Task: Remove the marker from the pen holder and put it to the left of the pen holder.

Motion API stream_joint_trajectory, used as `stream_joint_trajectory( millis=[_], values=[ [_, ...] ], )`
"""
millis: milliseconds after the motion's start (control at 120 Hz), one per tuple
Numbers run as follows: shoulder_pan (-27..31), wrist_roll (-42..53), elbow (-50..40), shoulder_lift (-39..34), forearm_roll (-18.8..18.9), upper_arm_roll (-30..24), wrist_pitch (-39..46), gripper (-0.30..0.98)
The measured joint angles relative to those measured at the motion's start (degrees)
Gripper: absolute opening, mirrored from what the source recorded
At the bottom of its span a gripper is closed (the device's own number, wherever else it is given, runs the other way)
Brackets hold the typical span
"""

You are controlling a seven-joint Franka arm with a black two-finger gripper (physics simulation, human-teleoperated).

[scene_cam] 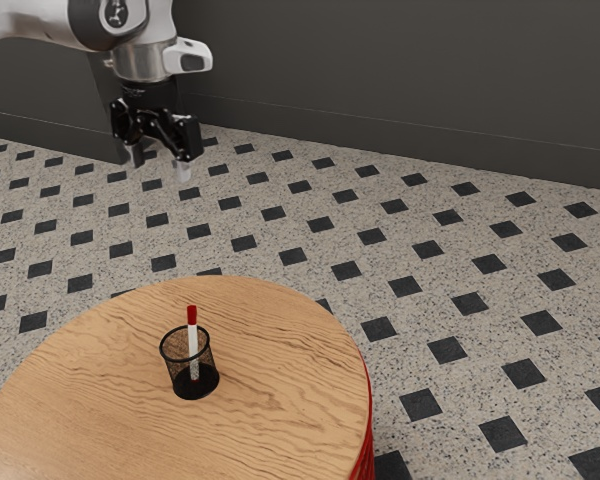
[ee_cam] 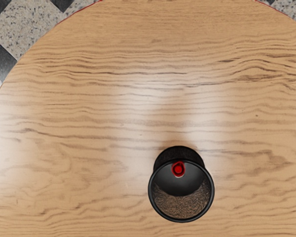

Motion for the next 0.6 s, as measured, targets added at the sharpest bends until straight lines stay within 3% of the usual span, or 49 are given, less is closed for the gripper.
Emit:
stream_joint_trajectory(
  millis=[233, 600],
  values=[
    [-0.2, -0.1, 0.0, 0.8, -0.5, 0.1, 1.8, 0.69],
    [0.0, -1.0, -4.2, 17.1, -2.5, 0.2, 11.3, 0.69]
  ],
)
